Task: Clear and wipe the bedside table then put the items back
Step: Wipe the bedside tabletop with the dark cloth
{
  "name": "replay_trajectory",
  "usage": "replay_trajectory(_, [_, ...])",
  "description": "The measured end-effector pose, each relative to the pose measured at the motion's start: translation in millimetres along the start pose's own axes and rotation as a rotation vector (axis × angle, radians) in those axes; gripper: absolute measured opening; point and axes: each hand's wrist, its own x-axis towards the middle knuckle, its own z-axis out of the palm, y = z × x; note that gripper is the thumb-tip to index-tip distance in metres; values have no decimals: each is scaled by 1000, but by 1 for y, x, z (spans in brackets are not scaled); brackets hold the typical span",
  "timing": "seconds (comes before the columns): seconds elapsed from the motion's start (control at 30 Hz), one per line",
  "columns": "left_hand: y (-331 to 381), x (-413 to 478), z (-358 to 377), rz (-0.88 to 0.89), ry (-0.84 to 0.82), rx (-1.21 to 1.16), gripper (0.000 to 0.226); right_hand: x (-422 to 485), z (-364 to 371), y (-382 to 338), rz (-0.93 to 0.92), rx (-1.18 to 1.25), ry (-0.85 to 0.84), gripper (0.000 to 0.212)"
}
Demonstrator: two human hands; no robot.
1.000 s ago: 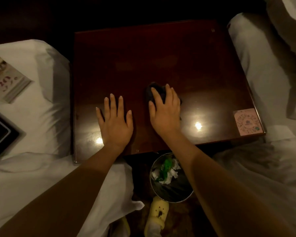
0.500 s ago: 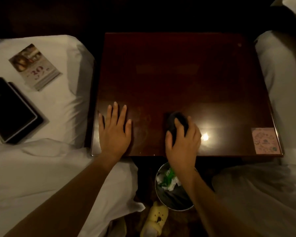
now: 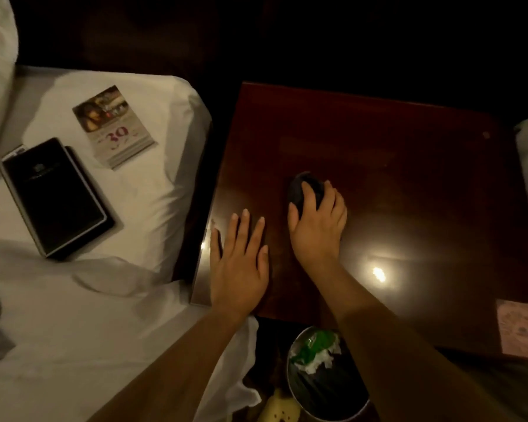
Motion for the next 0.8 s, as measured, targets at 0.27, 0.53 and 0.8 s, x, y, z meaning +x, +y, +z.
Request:
replay_trajectory(0.27, [-2, 0, 2, 13, -50, -20, 52, 73, 6, -9, -117, 28, -61, 46])
replay_trajectory(0.53, [-1, 3, 0, 14, -95, -43, 53, 160, 13, -31, -238, 107, -225, 47])
replay_trajectory(0.8, [0, 1, 1, 12, -71, -32, 53, 206, 21, -41, -426, 125, -331, 46])
